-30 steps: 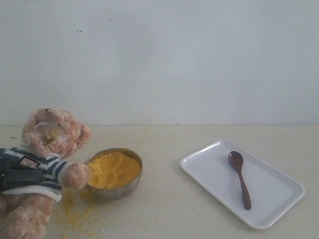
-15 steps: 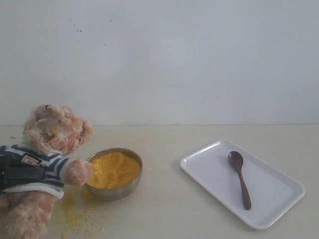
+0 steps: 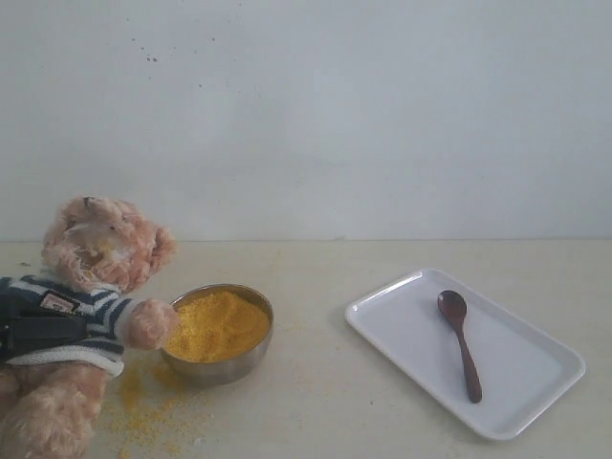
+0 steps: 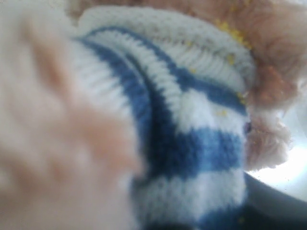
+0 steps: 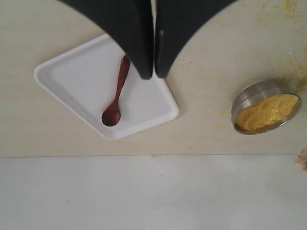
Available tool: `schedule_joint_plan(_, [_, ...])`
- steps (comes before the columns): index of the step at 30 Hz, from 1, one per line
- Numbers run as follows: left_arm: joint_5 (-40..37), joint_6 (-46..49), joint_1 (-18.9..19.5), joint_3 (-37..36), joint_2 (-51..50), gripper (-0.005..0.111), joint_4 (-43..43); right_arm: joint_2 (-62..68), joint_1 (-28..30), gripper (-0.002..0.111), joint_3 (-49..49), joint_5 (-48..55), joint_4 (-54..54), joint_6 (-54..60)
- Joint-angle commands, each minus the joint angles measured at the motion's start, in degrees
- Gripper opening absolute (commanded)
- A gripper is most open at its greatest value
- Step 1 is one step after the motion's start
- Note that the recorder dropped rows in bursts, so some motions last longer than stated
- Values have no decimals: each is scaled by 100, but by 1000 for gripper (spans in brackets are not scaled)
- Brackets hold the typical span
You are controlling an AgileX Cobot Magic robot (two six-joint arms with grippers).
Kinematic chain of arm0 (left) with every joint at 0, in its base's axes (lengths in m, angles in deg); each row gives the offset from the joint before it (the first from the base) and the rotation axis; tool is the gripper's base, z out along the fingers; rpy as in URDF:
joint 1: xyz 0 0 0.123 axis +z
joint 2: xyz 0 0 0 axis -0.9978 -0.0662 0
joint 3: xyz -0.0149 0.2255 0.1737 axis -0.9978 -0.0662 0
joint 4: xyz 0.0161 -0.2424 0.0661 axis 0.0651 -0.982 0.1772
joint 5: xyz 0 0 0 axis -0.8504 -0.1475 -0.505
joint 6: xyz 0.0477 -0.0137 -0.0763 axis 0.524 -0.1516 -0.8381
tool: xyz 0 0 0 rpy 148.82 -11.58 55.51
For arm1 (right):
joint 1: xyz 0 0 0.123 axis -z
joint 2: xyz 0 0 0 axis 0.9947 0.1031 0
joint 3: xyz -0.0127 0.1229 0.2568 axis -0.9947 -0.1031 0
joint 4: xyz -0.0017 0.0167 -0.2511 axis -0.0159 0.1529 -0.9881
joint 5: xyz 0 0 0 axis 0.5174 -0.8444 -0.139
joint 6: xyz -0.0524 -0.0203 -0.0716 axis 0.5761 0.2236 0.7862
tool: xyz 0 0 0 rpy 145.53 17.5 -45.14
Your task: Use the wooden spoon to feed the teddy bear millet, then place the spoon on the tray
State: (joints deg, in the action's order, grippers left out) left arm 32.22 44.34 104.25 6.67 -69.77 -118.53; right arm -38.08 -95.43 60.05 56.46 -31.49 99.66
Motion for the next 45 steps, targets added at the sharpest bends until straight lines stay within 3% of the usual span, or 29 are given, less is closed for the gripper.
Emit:
schedule_joint_plan(1, [-57,-29,5,-38,21,4,-120,11,0,0,-5,1,-7,-16])
schedule_joint_plan(8, [79,-98,5,-38,21,4,46,11,0,0,-5,1,-7,-16])
schedule_joint_plan(17, [1250,-221,5,-325,21,4,-396,-362,0,0,-5,35,-7,-16])
schedule_joint_plan(33, [1238,-91,5,-396,-663,5,-248,-805,0,0,-5,115,29,-16])
schedule_joint_plan(35, [1238,-91,5,-396,-708,13,-198,-805,0,0,-5,115,29,-16])
schedule_joint_plan(38, [1253,-91,5,-396,-705,35,-80,-805,0,0,-5,115,29,-16])
schedule_joint_plan(43, [1277,-116,5,-396,-705,100,-152,-805,0,0,-5,115,29,-16])
schedule_joint_plan(44, [1277,-139,5,-396,-705,109,-152,-804,0,0,-5,115,52,-16])
schedule_joint_plan(45, [1277,-156,5,-399,-710,109,-125,-804,0,0,-5,115,63,-16])
